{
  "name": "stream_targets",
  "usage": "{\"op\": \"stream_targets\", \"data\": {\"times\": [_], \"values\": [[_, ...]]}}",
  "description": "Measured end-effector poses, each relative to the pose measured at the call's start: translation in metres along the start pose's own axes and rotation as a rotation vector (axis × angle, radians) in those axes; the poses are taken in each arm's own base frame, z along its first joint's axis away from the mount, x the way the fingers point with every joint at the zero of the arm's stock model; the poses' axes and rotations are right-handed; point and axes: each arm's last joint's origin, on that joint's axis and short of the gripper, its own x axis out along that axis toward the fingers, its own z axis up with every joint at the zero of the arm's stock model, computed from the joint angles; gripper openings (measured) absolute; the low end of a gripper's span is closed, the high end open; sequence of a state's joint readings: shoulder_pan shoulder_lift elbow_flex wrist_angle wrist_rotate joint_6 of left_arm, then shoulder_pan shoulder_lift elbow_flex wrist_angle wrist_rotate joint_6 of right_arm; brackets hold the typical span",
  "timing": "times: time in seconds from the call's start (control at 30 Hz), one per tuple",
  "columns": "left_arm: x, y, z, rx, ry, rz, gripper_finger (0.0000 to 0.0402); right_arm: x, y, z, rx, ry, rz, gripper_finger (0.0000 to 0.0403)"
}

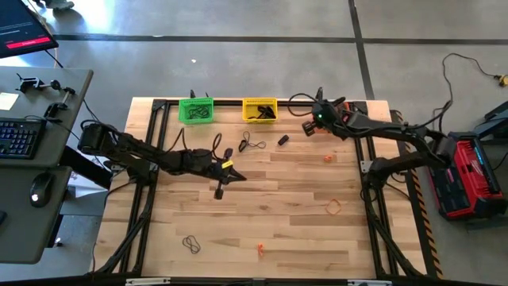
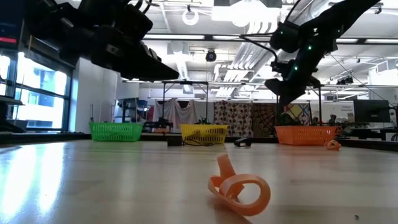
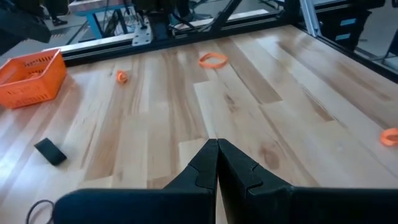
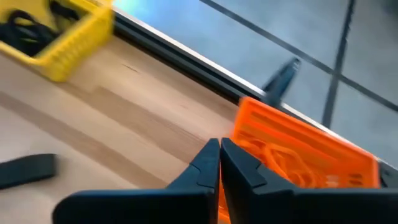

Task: Sort rubber bands into baskets
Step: Put the orange rubber band into the orange bin

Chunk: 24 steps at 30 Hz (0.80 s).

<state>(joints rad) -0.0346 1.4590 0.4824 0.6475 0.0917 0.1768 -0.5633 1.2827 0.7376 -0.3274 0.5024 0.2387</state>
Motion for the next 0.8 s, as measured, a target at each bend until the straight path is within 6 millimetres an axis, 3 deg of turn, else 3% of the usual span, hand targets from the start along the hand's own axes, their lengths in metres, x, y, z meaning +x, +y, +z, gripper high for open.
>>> {"op": "stream_targets", "data": {"times": [0.43, 0.63, 0.8], "values": [[0.000, -0.006, 0.001, 0.007, 0.002, -0.020, 0.0000, -0.009, 0.024, 0.006, -0.034, -0.150, 0.172, 0.0000], [0.000, -0.006, 0.001, -0.001, 0.002, -0.018, 0.0000, 0.004, 0.034, -0.034, -0.004, -0.265, 0.393, 0.0000], [0.000, -0.006, 0.001, -0.002, 0.001, -0.021, 0.0000, 0.003, 0.041, -0.073, -0.028, -0.293, 0.469, 0.0000]]}}
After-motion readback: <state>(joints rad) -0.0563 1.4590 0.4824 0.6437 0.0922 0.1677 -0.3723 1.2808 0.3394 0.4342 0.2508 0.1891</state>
